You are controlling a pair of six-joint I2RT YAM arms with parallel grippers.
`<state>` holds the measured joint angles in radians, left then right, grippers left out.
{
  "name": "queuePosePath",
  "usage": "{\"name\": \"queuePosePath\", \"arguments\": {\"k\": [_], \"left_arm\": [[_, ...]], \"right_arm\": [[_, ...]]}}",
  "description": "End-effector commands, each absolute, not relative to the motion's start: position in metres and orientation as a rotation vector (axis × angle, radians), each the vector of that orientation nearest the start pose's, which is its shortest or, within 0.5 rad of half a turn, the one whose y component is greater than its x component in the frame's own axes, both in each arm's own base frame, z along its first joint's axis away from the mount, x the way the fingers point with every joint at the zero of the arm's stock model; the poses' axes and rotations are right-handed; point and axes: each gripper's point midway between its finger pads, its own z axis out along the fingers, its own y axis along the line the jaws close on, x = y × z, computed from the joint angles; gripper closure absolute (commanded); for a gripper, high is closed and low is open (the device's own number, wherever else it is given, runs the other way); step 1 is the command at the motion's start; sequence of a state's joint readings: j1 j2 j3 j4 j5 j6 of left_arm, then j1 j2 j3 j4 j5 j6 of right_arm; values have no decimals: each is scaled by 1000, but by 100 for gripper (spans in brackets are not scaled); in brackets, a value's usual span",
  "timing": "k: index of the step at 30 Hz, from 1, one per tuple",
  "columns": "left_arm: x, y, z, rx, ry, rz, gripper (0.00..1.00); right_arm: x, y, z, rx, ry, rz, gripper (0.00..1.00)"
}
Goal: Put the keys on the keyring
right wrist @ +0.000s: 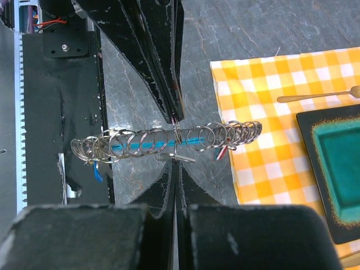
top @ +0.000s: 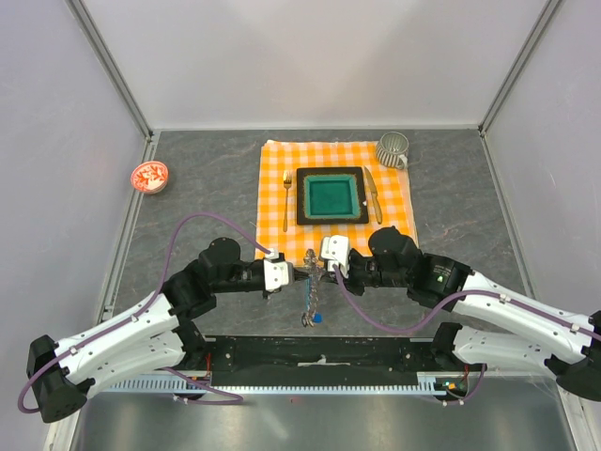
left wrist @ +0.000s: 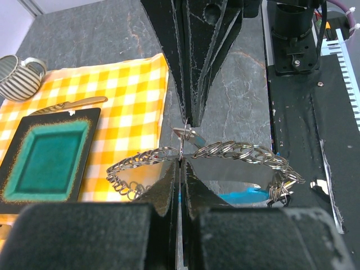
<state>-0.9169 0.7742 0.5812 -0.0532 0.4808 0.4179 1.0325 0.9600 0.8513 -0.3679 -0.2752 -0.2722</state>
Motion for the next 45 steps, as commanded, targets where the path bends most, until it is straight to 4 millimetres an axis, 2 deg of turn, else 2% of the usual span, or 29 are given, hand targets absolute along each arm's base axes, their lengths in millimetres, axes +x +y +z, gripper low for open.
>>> {"name": "queuePosePath", "arguments": {"k": [1, 19, 45], "left_arm": [[135, -287, 236, 1374, 1130, -775, 98], [137, -286, 237, 1368, 1136, -762, 98], [125, -291, 236, 1412, 1103, -828, 98]], "right_arm": [[129, 294, 226, -1400, 1517, 768, 100], [133, 291, 223, -1391, 1540, 736, 100], [127, 297, 220, -1436, 1527, 776, 100]]}}
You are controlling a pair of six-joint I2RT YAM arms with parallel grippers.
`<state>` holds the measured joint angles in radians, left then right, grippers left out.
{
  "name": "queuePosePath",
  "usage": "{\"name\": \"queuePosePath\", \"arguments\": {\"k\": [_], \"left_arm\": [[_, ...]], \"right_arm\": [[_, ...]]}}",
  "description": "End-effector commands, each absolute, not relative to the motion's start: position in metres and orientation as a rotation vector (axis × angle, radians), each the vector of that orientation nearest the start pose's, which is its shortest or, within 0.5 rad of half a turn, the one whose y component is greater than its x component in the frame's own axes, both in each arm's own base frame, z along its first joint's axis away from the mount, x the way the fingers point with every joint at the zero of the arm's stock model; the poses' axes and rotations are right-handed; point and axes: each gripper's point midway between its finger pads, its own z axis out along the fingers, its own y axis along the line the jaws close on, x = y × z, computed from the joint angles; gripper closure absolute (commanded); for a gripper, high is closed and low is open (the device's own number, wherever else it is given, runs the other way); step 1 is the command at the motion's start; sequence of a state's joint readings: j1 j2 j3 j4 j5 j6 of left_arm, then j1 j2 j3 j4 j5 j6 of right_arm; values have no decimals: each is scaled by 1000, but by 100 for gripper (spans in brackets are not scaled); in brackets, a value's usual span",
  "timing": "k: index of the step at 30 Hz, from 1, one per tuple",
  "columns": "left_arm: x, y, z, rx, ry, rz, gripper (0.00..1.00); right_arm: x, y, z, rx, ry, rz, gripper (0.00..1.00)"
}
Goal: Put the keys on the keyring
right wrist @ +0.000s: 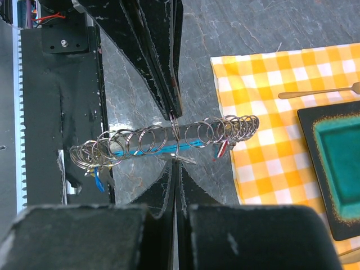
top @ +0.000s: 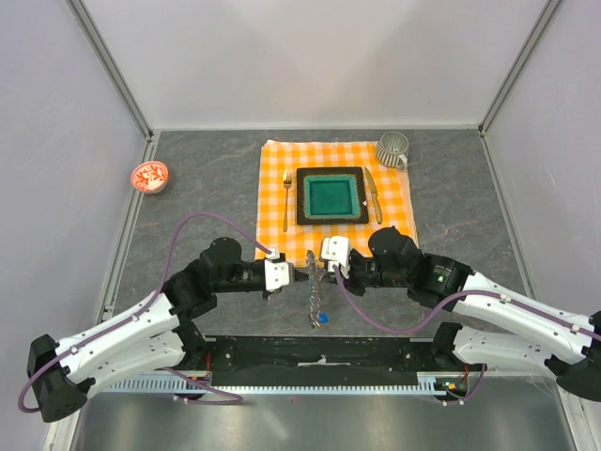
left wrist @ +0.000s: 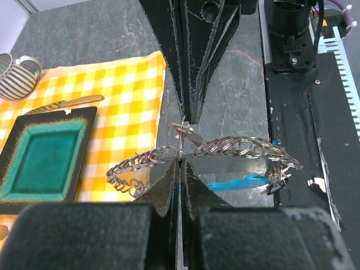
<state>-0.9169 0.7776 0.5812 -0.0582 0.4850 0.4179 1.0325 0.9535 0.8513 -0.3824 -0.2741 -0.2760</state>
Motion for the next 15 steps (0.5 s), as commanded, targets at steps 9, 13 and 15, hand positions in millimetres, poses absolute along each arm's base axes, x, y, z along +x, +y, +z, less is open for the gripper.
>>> {"name": "queuePosePath", "arguments": {"k": [9, 13, 15], "left_arm": [[121, -294, 234, 1432, 1106, -864, 98], [122, -295, 235, 1436, 1098, -860, 98], [121, -292, 231, 1449, 1122, -856, 98]], "right_arm": [[119, 301, 223, -1468, 1481, 820, 100], [115, 302, 222, -1483, 1469, 831, 100], [114, 302, 222, -1487, 1465, 834, 100]]}}
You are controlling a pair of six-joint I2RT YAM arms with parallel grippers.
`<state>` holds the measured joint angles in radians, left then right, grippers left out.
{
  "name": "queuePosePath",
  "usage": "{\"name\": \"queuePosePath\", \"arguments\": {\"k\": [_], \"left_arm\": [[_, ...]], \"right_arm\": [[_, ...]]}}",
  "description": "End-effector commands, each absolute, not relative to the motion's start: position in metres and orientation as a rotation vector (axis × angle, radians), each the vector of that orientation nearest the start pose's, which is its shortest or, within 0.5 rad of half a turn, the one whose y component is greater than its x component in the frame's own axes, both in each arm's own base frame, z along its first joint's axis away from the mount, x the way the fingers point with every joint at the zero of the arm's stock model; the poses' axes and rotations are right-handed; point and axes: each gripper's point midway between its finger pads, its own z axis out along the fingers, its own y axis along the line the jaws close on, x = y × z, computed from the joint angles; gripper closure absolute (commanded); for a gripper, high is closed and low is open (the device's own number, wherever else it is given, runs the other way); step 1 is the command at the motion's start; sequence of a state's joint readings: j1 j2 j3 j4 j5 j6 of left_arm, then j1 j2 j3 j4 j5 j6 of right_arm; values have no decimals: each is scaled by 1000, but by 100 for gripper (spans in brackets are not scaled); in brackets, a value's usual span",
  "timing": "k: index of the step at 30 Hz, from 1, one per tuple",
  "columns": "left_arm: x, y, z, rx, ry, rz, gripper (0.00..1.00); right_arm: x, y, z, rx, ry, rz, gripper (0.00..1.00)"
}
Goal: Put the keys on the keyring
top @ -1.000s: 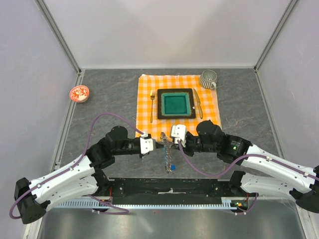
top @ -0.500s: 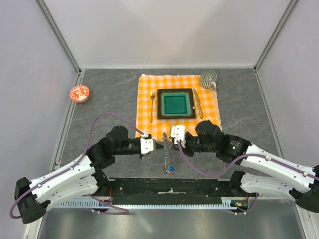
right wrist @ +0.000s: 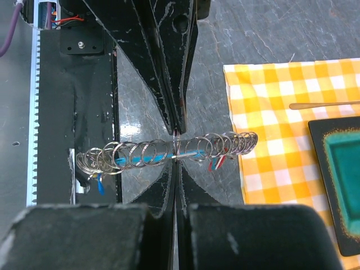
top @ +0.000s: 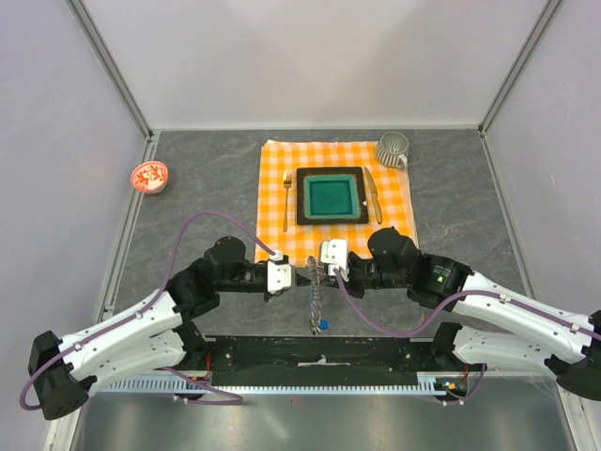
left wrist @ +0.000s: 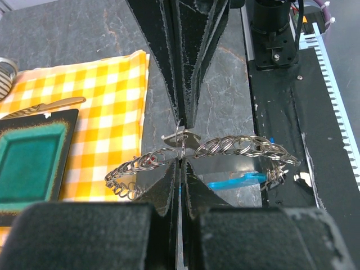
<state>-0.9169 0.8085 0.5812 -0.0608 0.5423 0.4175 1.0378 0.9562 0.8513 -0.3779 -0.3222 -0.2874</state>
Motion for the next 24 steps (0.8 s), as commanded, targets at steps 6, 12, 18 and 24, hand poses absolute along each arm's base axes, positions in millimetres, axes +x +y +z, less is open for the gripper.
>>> {"name": "queuePosePath", "arguments": {"k": [6, 12, 18, 24], "left_arm": [[127, -288, 234, 1429, 1125, -807, 98], [128, -285, 236, 1426, 1124, -785, 98], [127, -283, 238, 1420, 1114, -777, 98], [127, -282, 239, 1416, 1112, -776, 98]], "right_arm": [[117, 299, 221, -1481, 1476, 807, 100], [121, 294, 221, -1465, 1493, 761, 100], [121, 292, 218, -1475, 1506, 738, 100], [123, 291, 215, -1475, 1520, 707, 100]]}}
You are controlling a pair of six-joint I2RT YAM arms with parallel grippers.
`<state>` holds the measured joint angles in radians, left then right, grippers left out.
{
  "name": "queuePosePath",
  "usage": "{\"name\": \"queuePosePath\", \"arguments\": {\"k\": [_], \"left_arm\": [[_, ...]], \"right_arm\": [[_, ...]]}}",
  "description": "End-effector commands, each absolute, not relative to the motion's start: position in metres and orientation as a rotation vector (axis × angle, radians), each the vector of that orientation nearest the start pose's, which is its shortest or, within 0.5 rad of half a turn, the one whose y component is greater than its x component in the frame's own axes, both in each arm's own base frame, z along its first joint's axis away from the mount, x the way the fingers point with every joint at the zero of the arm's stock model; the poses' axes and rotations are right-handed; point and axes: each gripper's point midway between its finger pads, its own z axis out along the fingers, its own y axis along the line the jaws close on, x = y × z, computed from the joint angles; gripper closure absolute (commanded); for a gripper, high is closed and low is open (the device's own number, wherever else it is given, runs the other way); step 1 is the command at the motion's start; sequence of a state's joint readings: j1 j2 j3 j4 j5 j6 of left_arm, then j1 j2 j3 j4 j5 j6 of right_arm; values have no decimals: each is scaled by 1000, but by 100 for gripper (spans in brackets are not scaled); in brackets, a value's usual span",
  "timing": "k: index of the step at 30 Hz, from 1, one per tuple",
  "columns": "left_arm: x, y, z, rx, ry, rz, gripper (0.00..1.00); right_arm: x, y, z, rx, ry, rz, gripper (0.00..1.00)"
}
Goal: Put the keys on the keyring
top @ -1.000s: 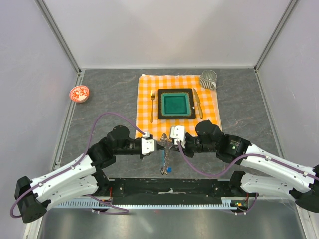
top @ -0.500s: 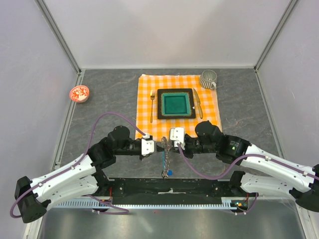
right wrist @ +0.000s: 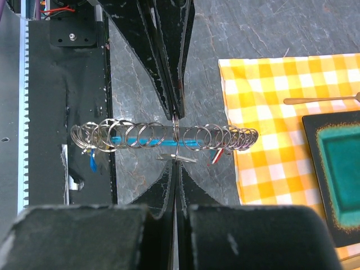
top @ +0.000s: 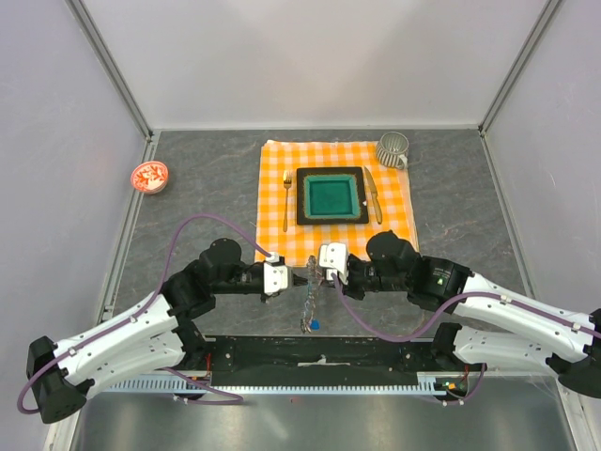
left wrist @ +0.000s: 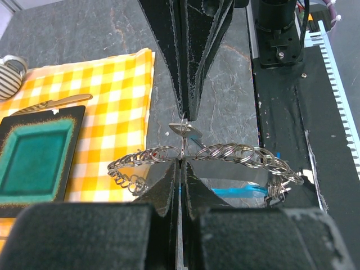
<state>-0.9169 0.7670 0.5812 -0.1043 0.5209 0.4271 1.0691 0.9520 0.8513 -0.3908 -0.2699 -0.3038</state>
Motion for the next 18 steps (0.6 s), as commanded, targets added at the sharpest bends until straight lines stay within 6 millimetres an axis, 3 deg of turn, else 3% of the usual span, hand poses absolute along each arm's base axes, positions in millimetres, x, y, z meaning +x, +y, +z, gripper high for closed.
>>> {"name": "queuePosePath", "arguments": {"k": [1, 18], "left_arm": [[126, -282, 240, 1418, 1108, -780, 98], [123, -286, 239, 1421, 1104, -813, 98]], "right_arm": [[123, 290, 214, -1474, 1526, 702, 100], [119, 295, 210, -1509, 1517, 708, 100]]}}
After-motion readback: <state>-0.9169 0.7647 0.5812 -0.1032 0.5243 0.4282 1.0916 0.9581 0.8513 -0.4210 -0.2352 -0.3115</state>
